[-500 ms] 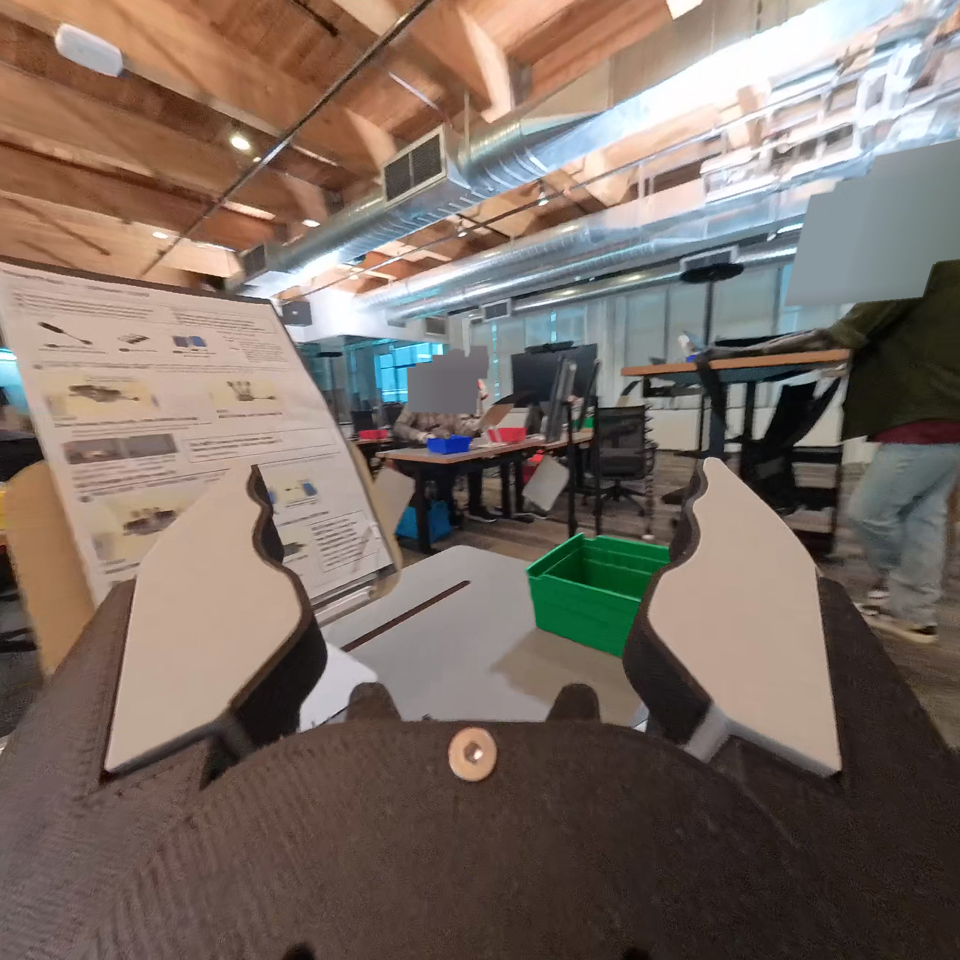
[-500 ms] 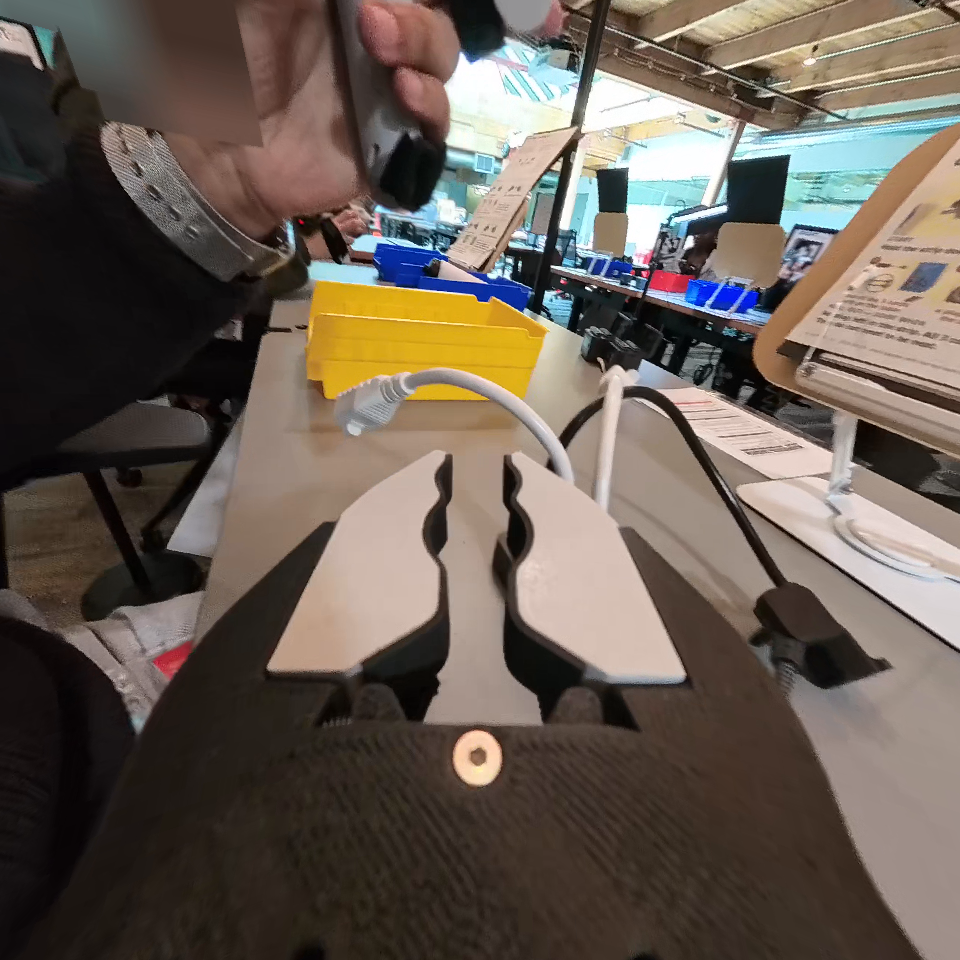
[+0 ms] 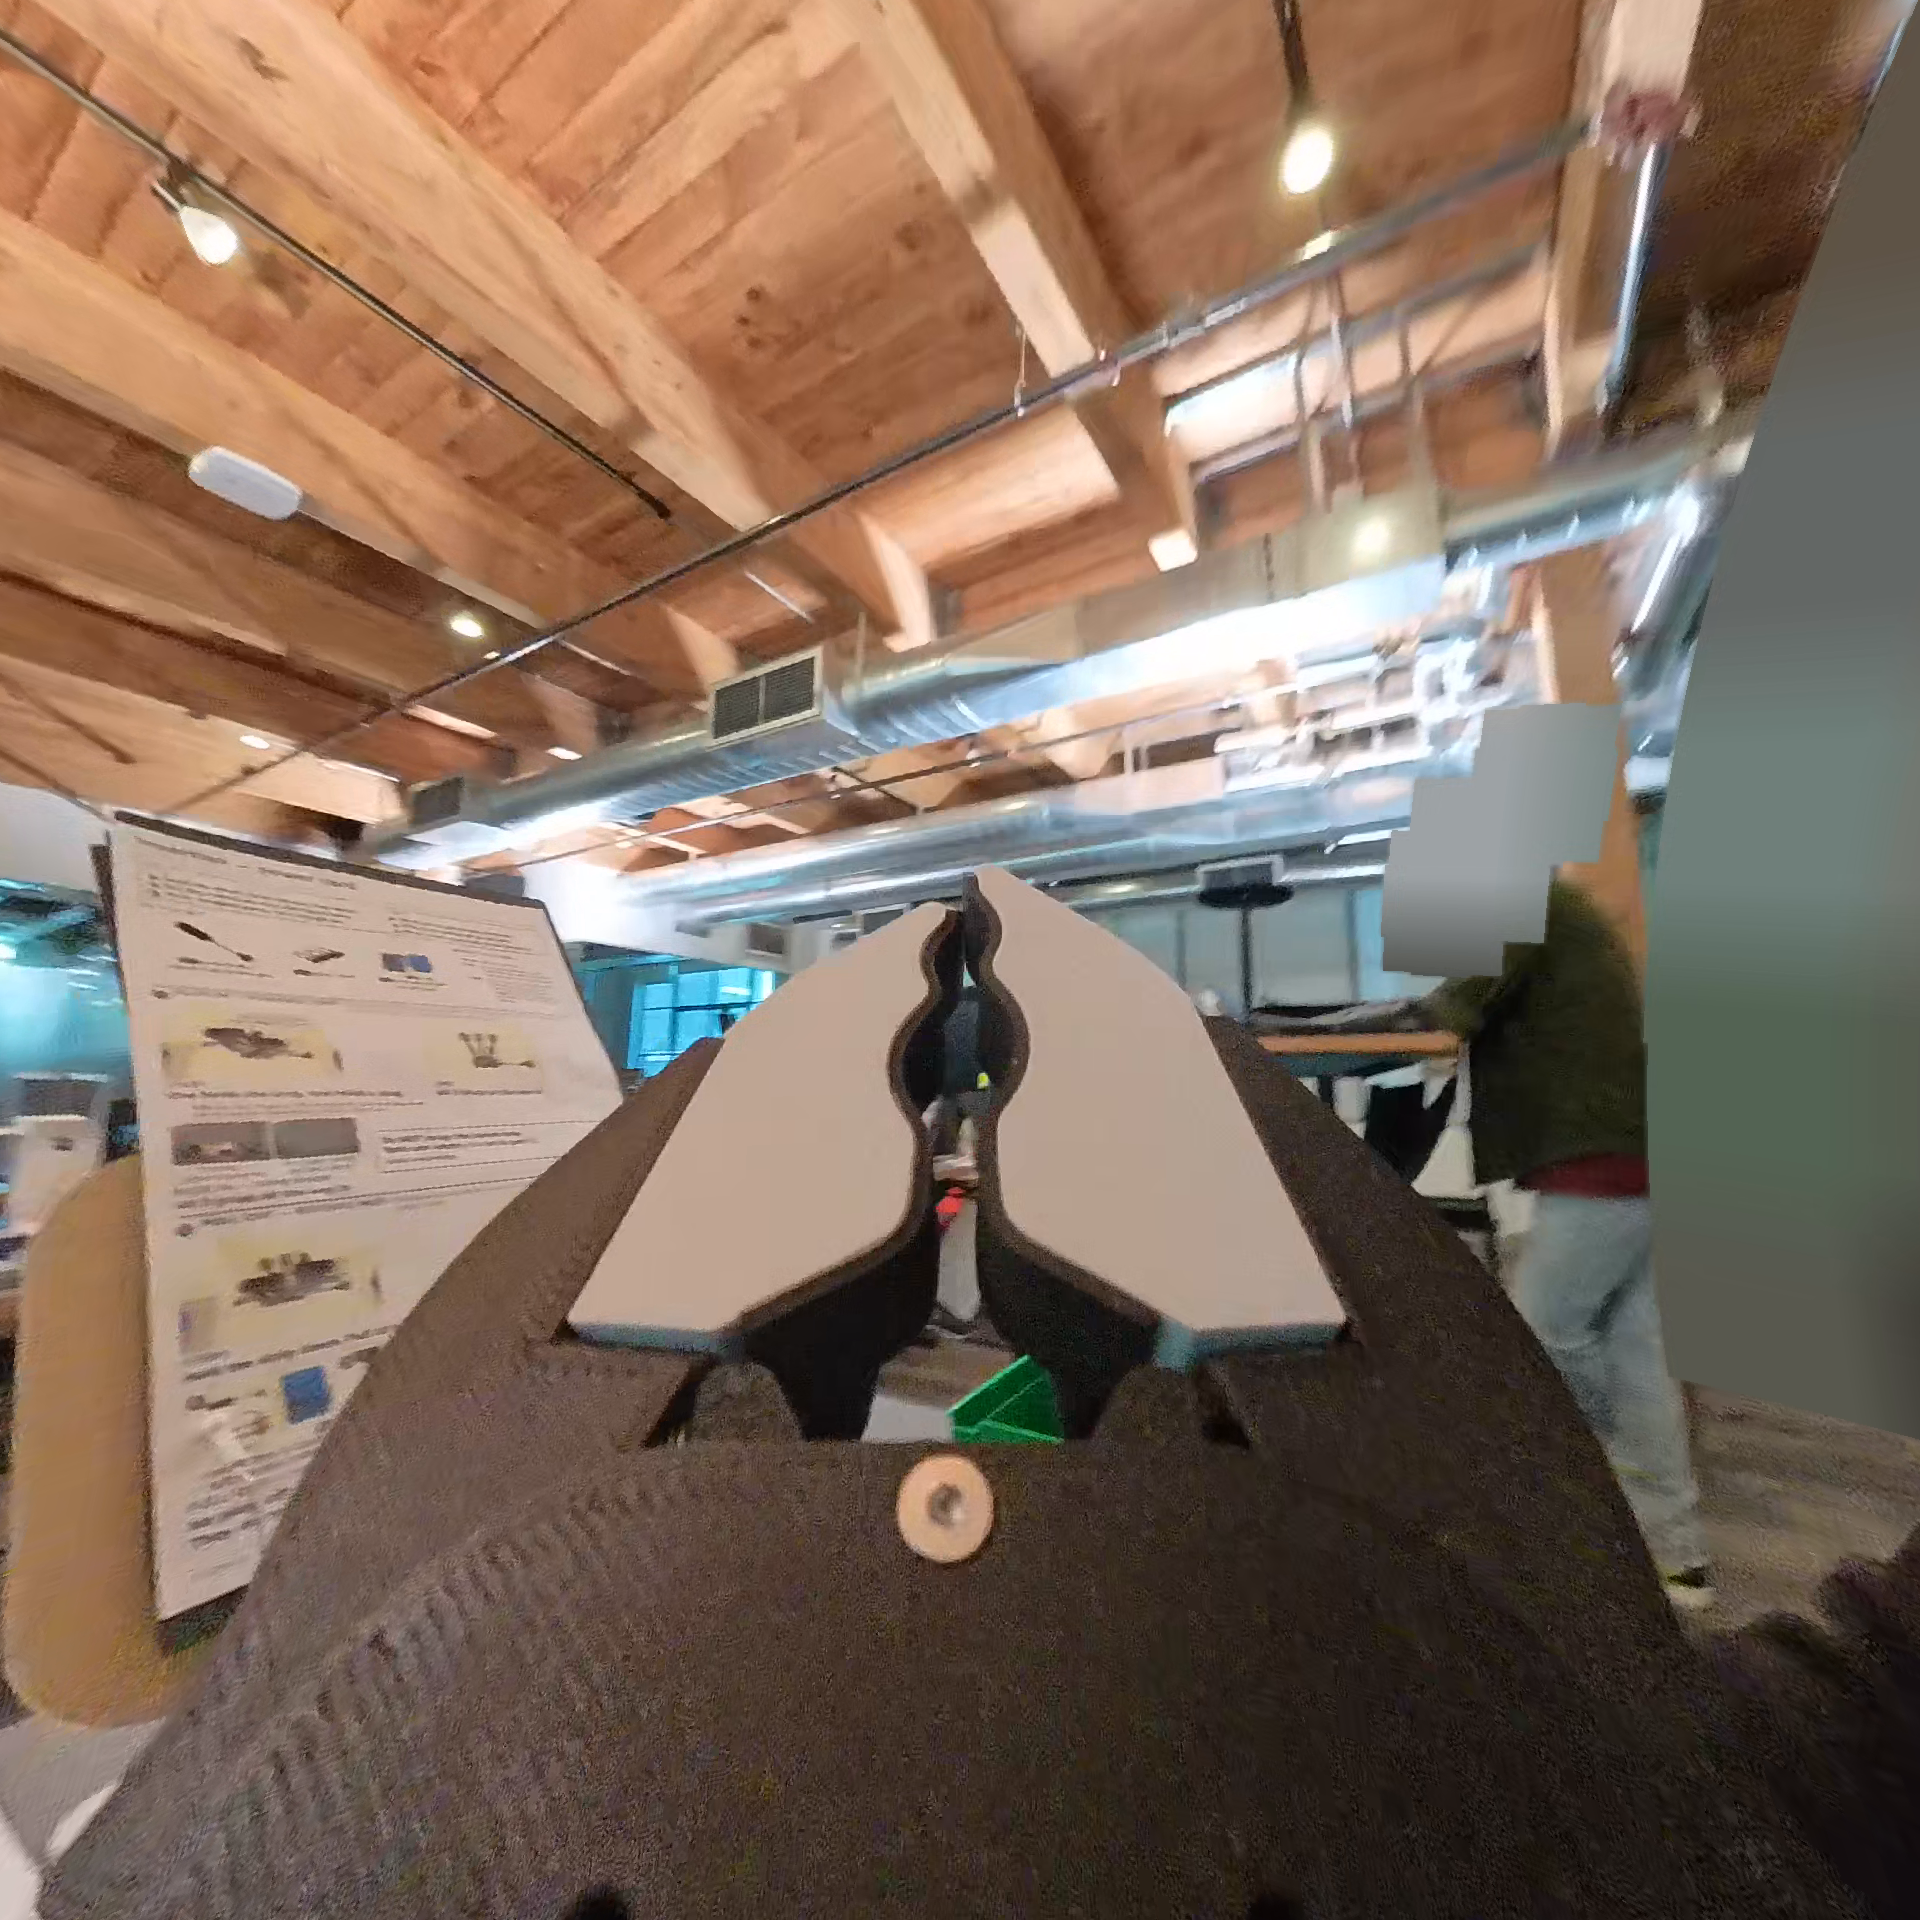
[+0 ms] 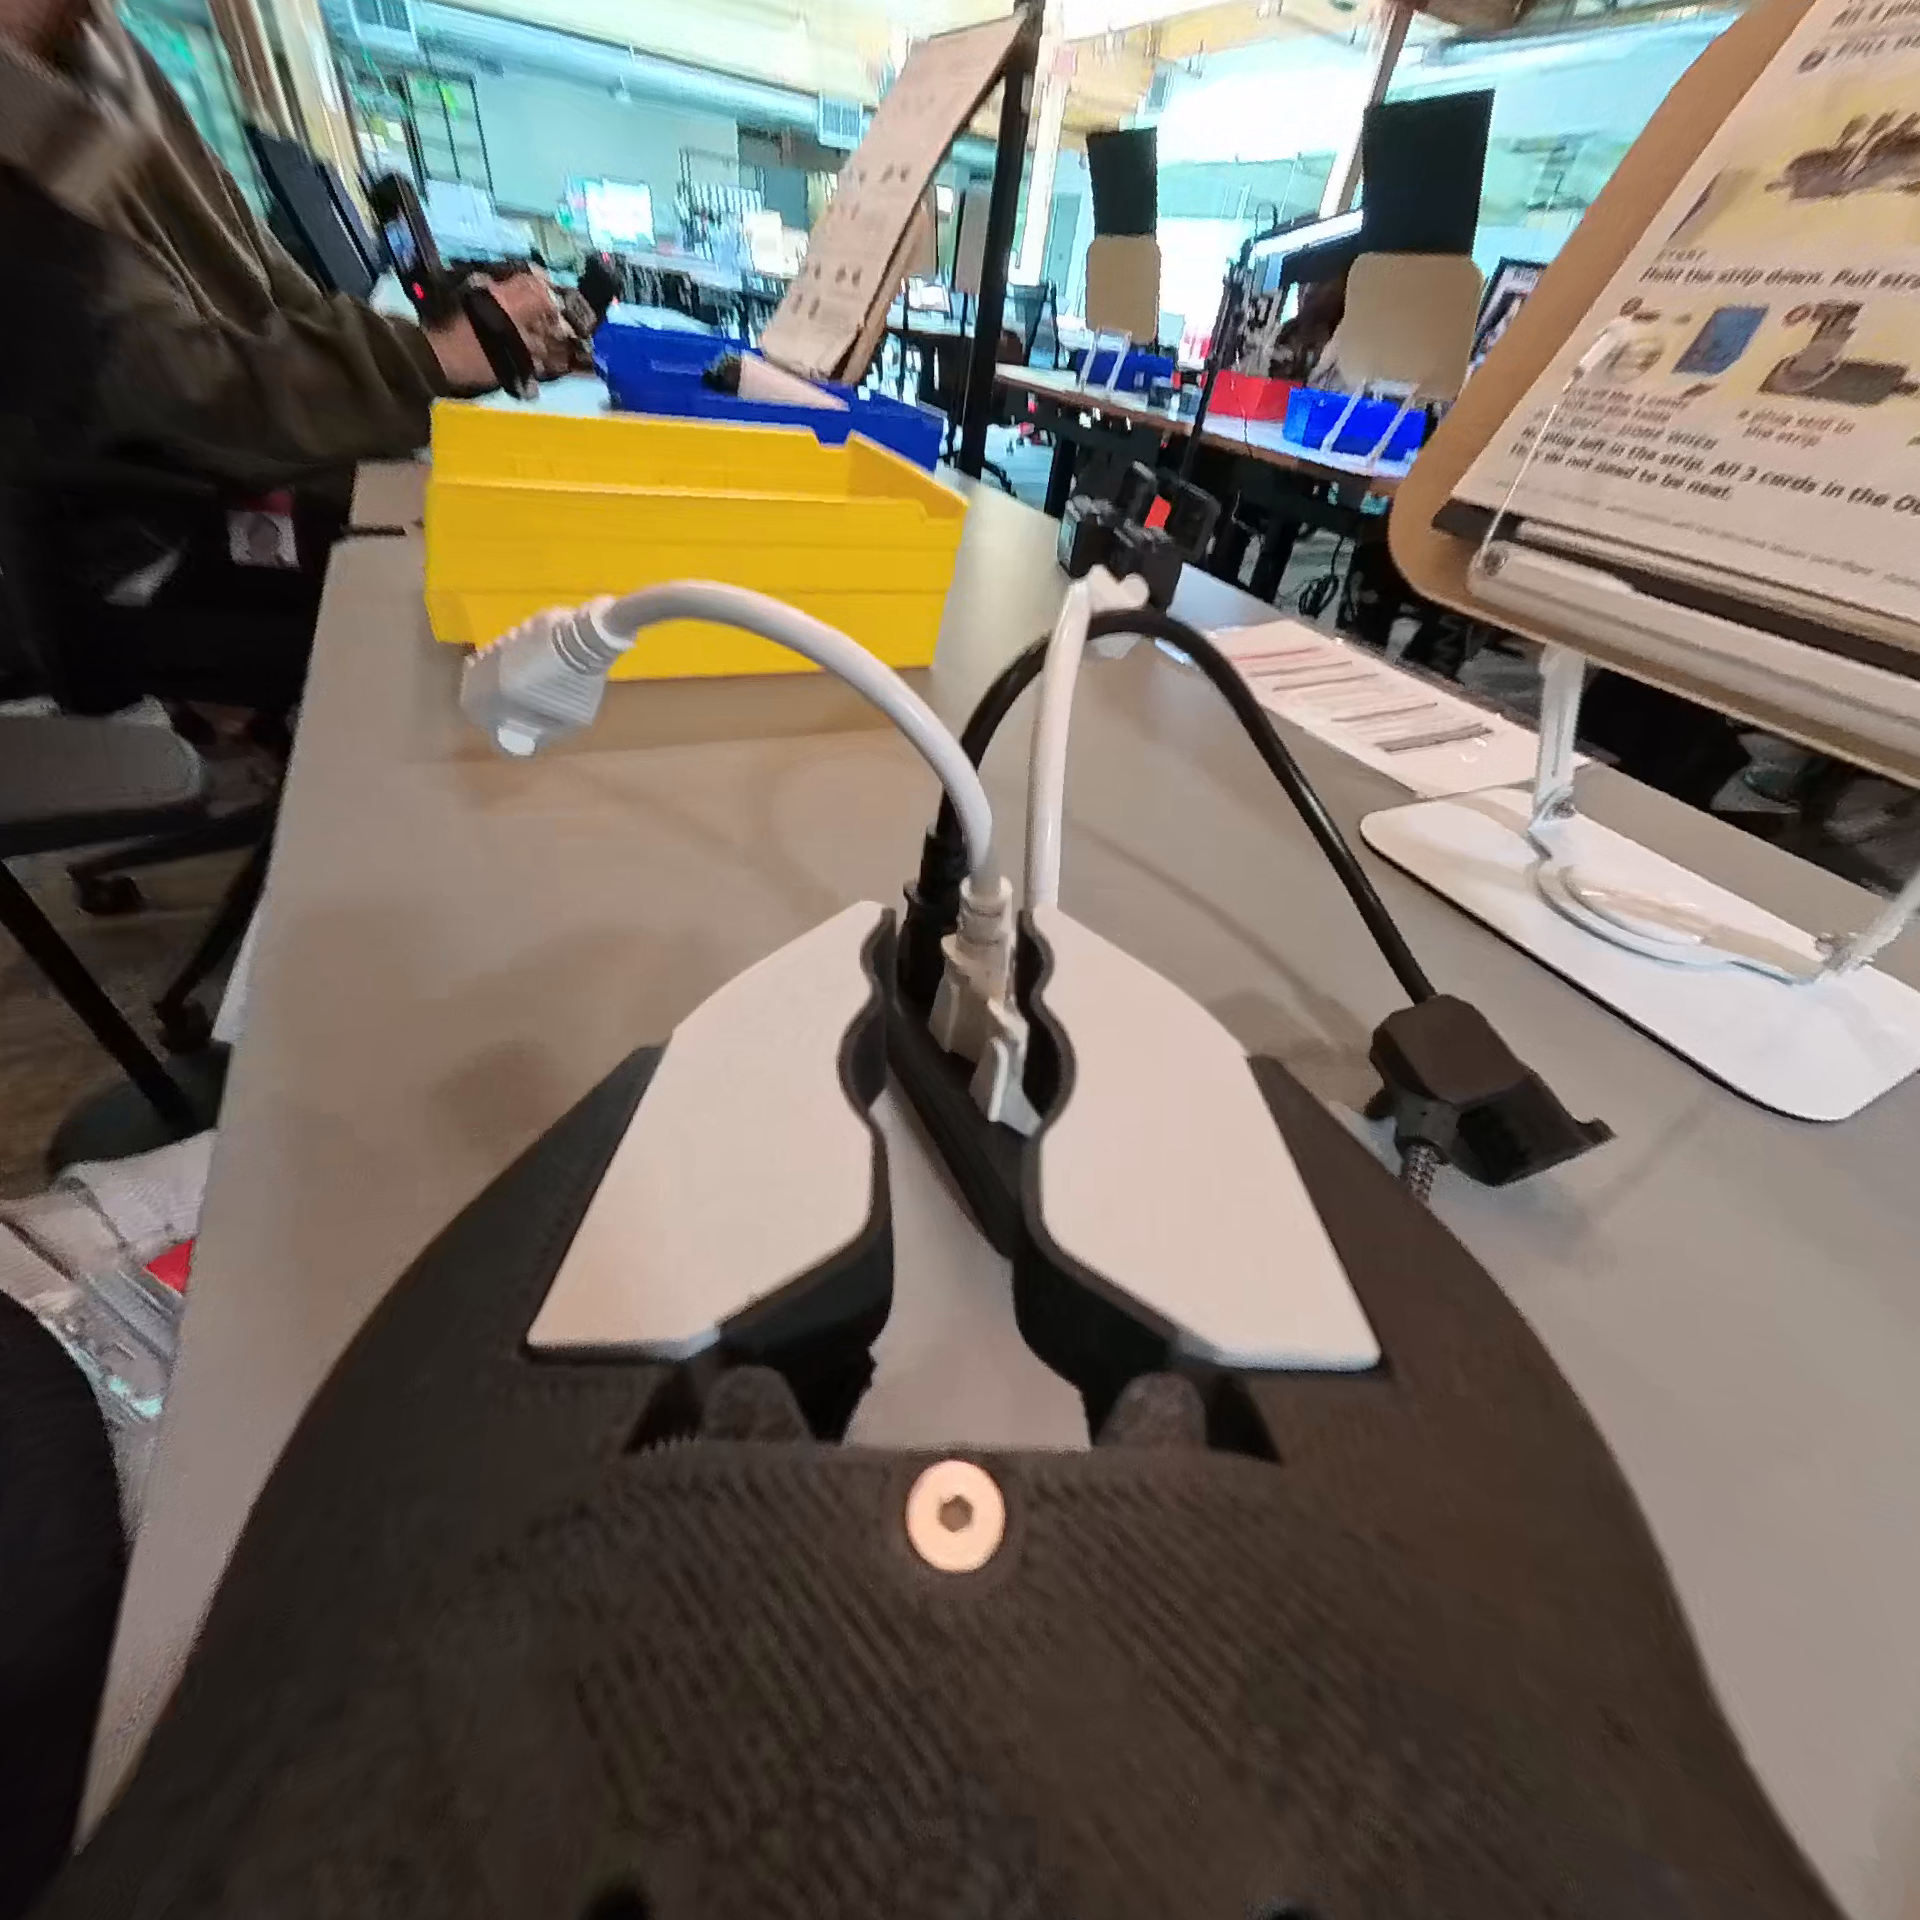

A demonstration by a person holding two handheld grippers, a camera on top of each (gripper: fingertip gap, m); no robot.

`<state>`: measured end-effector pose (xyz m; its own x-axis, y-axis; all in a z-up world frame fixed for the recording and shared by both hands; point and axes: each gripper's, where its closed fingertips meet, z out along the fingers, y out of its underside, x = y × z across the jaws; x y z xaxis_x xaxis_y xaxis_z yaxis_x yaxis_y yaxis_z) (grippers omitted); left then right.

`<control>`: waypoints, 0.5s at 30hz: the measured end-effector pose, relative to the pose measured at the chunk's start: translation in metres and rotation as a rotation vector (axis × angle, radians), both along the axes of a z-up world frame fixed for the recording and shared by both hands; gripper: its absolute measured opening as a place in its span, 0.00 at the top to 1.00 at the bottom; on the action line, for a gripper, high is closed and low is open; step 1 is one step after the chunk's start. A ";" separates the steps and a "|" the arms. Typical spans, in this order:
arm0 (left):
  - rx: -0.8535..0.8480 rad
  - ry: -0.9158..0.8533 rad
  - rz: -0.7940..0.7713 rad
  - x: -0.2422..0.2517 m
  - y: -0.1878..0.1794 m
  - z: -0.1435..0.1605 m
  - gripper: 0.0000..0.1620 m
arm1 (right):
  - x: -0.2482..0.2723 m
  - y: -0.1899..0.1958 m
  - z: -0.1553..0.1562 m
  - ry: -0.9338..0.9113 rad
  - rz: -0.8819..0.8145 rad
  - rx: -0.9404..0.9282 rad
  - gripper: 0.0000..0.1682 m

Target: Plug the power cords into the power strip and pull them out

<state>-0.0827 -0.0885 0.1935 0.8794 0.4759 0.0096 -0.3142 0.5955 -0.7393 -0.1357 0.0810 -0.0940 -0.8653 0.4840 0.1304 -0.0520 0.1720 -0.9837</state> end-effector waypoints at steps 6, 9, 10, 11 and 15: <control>0.027 -0.124 0.189 -0.021 -0.059 0.007 0.30 | -0.010 -0.003 -0.018 0.011 -0.015 0.120 0.81; 0.008 -0.221 0.105 -0.029 -0.051 0.004 0.09 | -0.019 -0.007 -0.028 -0.020 -0.019 0.152 0.76; 0.019 -0.227 0.091 -0.031 -0.049 0.003 0.09 | -0.024 -0.009 -0.027 -0.028 -0.027 0.146 0.75; 0.020 -0.238 0.078 -0.034 -0.048 0.001 0.09 | -0.028 -0.015 -0.023 -0.034 -0.028 0.134 0.74; -0.031 -0.286 0.069 -0.049 -0.036 -0.013 0.09 | -0.048 -0.045 -0.035 -0.061 -0.020 0.346 0.56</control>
